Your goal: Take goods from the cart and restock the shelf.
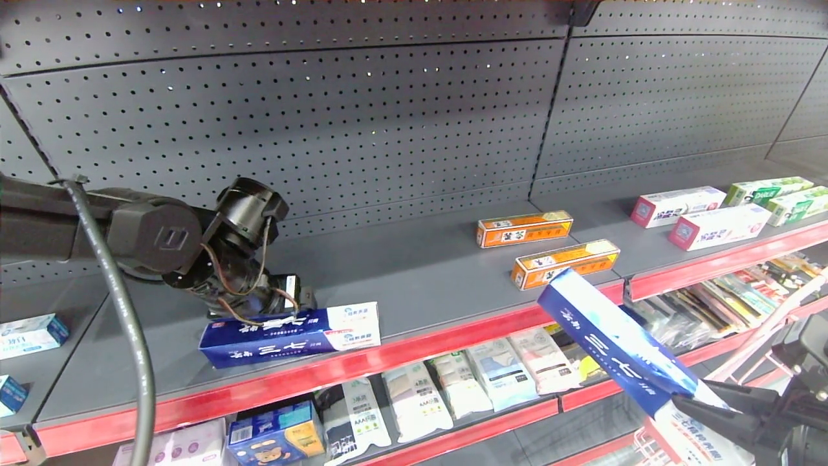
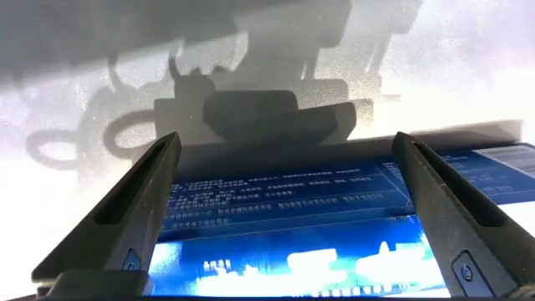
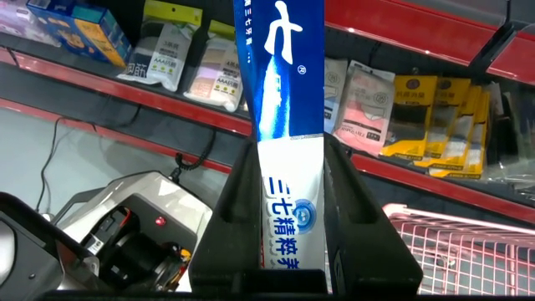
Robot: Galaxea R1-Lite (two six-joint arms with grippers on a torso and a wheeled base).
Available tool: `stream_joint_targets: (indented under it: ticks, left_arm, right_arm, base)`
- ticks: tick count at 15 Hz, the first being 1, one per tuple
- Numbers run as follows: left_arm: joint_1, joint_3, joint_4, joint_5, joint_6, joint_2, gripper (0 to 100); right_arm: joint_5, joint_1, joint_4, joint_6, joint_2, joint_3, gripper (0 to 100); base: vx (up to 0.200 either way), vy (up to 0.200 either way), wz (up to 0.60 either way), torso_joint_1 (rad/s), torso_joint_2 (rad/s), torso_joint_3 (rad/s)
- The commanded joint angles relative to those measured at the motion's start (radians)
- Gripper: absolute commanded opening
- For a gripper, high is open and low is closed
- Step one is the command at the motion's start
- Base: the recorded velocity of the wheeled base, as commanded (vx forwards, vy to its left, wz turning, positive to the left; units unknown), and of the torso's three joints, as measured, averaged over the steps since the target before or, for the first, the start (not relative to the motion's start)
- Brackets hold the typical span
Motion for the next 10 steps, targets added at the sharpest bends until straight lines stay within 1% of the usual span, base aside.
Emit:
stream_joint_targets:
  ticks: [1,3,6,10]
  left_arm:
    - [0.001,0.005,0.008,0.001,0.000,-0.007,100]
    - [0.001,0.005,0.019,0.001,0.000,-0.007,100]
    - [0.001,0.003,0.066,0.001,0.000,-0.009,100]
    - [0.001,0.000,0.056,0.001,0.000,-0.006,100]
  right_arm:
    - [0.001,0.000,0.000,0.000,0.001,-0.002,0]
    - [0.001,0.000,0.000,0.000,0.000,0.000,0]
    - [-0.001,0.000,0.000,0.000,0.000,0.000,0]
    - [0.001,0.000,0.000,0.000,0.000,0.003,0]
  base:
    - [0.000,0.000,0.00,0.000,0.00,0.000]
    - [0.000,0.000,0.00,0.000,0.00,0.000]
    - [0.000,0.000,0.00,0.000,0.00,0.000]
    - [0.000,0.000,0.00,0.000,0.00,0.000]
